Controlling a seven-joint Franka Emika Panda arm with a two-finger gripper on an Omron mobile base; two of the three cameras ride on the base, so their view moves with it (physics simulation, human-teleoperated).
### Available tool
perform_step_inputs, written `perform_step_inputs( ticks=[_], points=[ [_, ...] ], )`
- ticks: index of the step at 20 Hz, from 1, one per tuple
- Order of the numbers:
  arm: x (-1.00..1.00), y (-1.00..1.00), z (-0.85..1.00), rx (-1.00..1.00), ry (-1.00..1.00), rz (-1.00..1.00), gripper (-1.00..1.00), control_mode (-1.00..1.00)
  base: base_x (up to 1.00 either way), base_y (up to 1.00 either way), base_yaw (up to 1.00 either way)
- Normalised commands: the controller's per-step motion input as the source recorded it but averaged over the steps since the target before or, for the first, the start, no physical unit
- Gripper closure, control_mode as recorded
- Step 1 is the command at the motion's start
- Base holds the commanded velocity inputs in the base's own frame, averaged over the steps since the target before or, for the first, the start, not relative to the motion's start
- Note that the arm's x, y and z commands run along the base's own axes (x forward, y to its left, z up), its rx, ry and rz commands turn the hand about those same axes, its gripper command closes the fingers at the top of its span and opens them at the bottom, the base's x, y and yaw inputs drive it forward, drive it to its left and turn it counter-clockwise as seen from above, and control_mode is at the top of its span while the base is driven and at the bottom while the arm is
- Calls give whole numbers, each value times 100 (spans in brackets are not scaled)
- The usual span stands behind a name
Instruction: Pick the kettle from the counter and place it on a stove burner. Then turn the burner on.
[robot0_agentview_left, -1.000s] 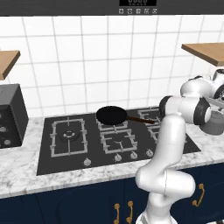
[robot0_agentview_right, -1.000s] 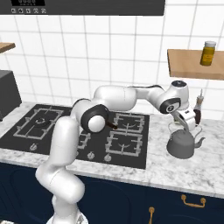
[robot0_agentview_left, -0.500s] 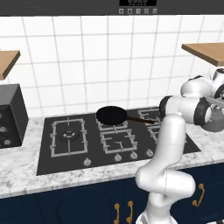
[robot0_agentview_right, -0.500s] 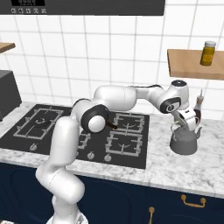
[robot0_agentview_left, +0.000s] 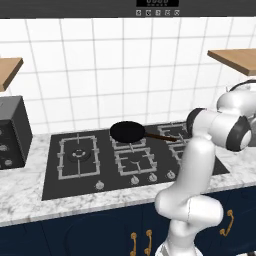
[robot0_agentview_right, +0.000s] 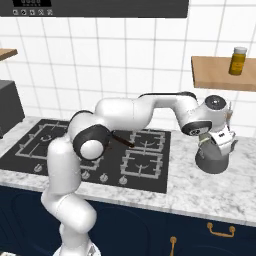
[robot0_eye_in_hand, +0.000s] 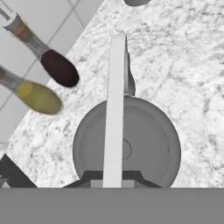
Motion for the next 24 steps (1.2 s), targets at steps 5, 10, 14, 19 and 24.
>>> perform_step_inputs(
  ticks=[5,10,14,19,24],
  points=[
    [-98,63,89,0,-22,5,100,-100,0,0,0],
    [-59,100,90,2,12,19,100,-100,0,0,0],
    [-23,100,34,11,25,18,100,-100,0,0,0],
    [-11,100,4,17,11,11,100,-100,0,0,0],
    [0,100,0,18,0,2,100,-100,0,0,0]
  ],
)
